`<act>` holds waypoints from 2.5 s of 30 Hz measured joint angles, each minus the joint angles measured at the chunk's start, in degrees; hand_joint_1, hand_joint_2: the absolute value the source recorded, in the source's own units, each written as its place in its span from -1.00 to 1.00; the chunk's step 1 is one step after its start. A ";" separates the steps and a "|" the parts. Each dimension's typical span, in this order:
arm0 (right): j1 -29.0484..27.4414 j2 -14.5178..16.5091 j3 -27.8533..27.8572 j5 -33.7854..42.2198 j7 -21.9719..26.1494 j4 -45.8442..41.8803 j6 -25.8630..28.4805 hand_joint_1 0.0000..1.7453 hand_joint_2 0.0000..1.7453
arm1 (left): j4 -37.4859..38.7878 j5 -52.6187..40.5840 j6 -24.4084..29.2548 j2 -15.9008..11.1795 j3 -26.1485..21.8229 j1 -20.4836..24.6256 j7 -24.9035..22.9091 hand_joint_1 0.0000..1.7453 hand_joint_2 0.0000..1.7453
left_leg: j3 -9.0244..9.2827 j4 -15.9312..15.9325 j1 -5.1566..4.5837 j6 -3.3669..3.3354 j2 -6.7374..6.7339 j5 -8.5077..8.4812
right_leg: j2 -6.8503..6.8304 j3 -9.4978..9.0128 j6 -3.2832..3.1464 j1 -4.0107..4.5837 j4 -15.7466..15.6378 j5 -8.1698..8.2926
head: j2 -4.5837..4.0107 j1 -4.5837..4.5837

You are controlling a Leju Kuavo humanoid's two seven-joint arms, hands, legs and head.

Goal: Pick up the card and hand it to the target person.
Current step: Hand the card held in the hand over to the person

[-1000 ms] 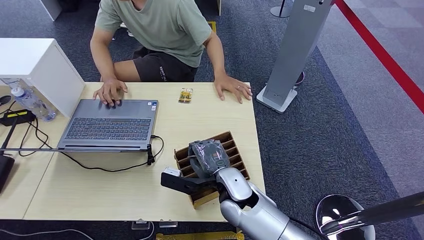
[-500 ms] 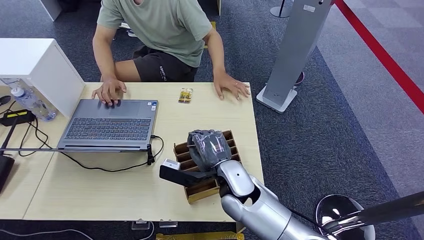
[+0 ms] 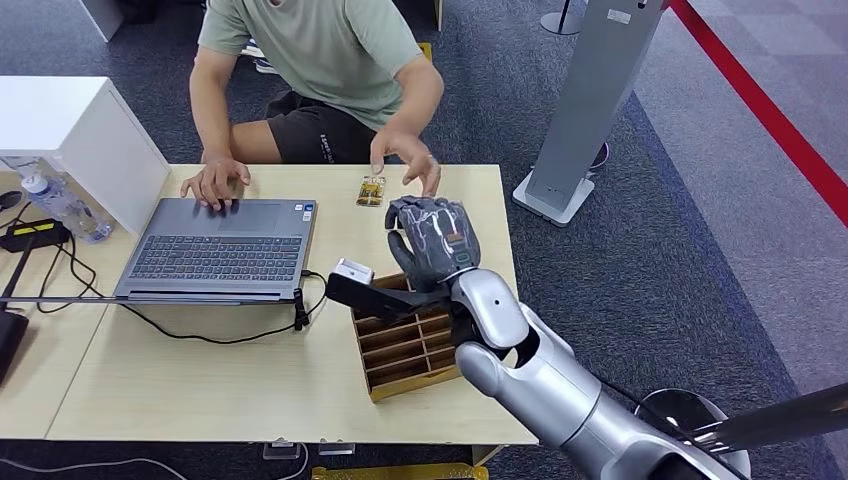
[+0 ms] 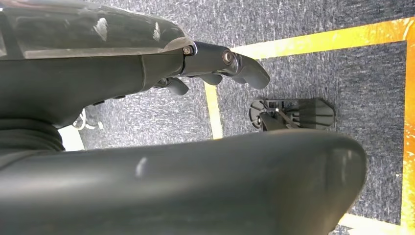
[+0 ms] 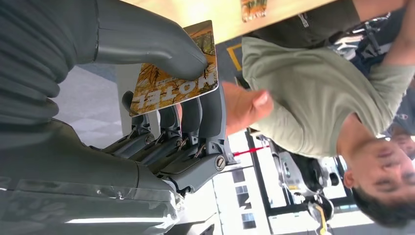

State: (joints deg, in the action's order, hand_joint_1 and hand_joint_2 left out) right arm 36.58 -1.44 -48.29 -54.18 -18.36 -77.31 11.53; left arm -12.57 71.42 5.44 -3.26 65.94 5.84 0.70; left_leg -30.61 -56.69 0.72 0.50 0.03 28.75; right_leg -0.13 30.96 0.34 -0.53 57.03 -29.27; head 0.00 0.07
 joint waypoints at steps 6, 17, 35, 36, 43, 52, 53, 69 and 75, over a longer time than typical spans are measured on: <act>4.42 0.50 0.81 -2.31 2.96 7.54 6.42 0.56 1.00 | 0.00 -0.80 -0.34 0.00 0.47 0.06 -0.21 -1.00 -1.00 | 0.01 0.00 0.00 0.00 0.01 -0.01 | -0.01 -0.02 0.00 0.00 0.01 0.01 | 0.00 -0.03; 8.24 3.00 2.09 -6.01 6.58 20.70 15.76 0.56 1.00 | 0.00 -0.63 -0.15 0.33 1.48 0.13 -0.78 -1.00 -1.00 | -0.01 0.00 0.00 0.00 0.01 -0.01 | -0.01 0.00 0.00 0.00 0.01 0.01 | 0.00 0.00; 9.82 6.26 2.56 -4.01 8.38 31.45 17.01 -1.00 1.00 | 0.00 -0.35 -0.42 0.39 1.60 0.12 -0.96 -1.00 -1.00 | 0.00 0.00 0.00 0.00 0.01 -0.01 | -0.01 0.00 0.00 0.00 0.01 0.01 | 0.00 0.01; 9.82 6.33 2.56 -3.91 8.38 31.63 17.01 -1.00 1.00 | 0.00 -0.42 -0.44 0.39 1.62 0.12 -0.84 -1.00 -1.00 | 0.00 0.00 0.00 0.00 0.01 -0.01 | -0.01 0.00 0.00 0.00 0.01 0.01 | 0.00 0.02; 9.77 6.45 2.56 -1.30 8.94 32.17 16.90 -1.00 1.00 | 0.00 -0.06 -0.46 0.39 1.69 0.11 -0.20 -1.00 -1.00 | 0.01 0.00 0.00 0.00 0.01 -0.01 | 0.00 0.00 0.00 0.00 0.01 0.01 | 0.00 -0.01; 7.03 5.96 3.79 8.73 12.51 28.34 17.88 -1.00 1.00 | 0.00 0.62 -0.44 0.39 1.68 0.06 -0.38 -1.00 -1.00 | 0.04 0.00 0.00 0.00 0.00 -0.01 | 0.00 0.02 0.00 0.00 0.00 0.01 | 0.00 0.02; 6.10 5.74 4.20 11.46 13.61 27.15 17.84 -1.00 1.00 | 0.00 0.72 -0.43 0.39 1.68 0.06 -0.40 -1.00 -1.00 | 0.05 -0.01 0.00 0.00 0.00 -0.01 | 0.00 0.01 0.00 0.00 0.00 0.00 | 0.00 0.03; -19.04 -1.67 14.63 45.28 29.88 -1.05 7.34 -1.00 1.00 | 0.02 1.92 0.26 0.37 1.61 -0.24 -1.19 -1.00 -1.00 | 0.03 0.00 0.00 -0.01 0.00 0.02 | 0.00 0.02 0.00 0.00 -0.04 -0.01 | 0.00 -0.01; -24.57 -3.86 16.48 45.50 30.20 -8.35 5.41 -1.00 1.00 | 0.02 2.21 0.46 0.37 1.60 -0.22 -1.20 -1.00 -1.00 | 0.03 0.00 0.00 -0.01 0.00 0.02 | 0.01 0.01 0.00 0.00 -0.04 -0.01 | 0.00 0.02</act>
State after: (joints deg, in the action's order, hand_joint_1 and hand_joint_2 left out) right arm 12.01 -5.30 -31.81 -8.68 11.84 -85.66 16.95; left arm -12.55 73.64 5.91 -2.89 67.54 5.62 -0.50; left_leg -30.58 -56.69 0.72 0.49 0.02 28.77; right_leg -0.12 30.97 0.34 -0.52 56.99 -29.28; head 0.00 0.09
